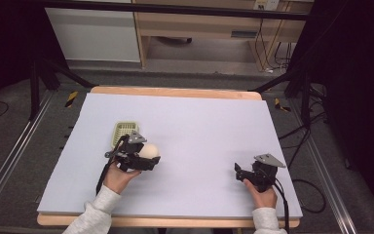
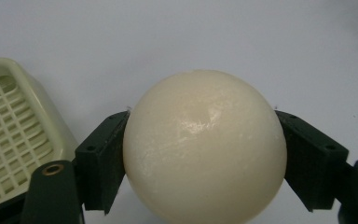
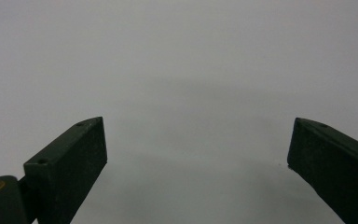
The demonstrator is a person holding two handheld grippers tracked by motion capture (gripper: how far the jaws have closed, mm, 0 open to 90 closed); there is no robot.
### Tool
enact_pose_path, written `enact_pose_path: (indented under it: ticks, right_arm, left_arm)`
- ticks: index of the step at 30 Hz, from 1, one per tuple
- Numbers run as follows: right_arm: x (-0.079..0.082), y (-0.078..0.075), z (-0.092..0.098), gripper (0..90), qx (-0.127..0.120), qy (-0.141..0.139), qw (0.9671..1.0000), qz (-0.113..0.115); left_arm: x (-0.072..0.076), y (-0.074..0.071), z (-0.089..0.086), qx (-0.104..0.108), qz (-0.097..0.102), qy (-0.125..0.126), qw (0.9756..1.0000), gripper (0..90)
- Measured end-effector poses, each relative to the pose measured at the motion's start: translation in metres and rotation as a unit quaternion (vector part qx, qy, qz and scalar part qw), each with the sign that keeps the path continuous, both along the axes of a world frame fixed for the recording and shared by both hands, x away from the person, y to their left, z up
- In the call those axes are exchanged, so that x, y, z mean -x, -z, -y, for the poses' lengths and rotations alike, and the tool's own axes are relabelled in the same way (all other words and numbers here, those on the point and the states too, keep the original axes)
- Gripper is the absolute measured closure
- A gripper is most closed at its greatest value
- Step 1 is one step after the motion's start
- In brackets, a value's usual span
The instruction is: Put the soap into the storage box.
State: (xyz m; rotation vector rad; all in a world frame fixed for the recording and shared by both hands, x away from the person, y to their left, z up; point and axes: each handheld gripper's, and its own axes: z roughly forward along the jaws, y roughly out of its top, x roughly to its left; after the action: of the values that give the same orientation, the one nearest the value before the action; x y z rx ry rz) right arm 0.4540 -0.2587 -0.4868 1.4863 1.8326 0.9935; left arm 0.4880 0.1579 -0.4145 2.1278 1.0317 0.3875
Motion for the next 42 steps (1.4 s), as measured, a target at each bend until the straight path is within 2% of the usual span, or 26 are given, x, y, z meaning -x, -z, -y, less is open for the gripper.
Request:
enact_pose_path:
  ticks: [9, 29, 42]
  right_arm:
    - [0.0, 0.0, 0.0, 5.0, 0.001, 0.0, 1.0, -0.001]
    - [0.0, 0.0, 0.0, 5.0, -0.002, -0.001, 1.0, -0.003]
    - [0.0, 0.0, 0.0, 5.0, -0.003, -0.002, 1.0, -0.003]
  left_arm:
    - [-0.005, -0.008, -0.019, 0.02, 0.007, -0.024, 0.9995, 22.9]
    - [-0.023, -0.013, -0.05, 0.028, 0.01, -0.071, 0.997, 22.9]
    - [-0.039, -0.003, -0.053, 0.0, 0.002, -0.084, 0.9965, 22.9]
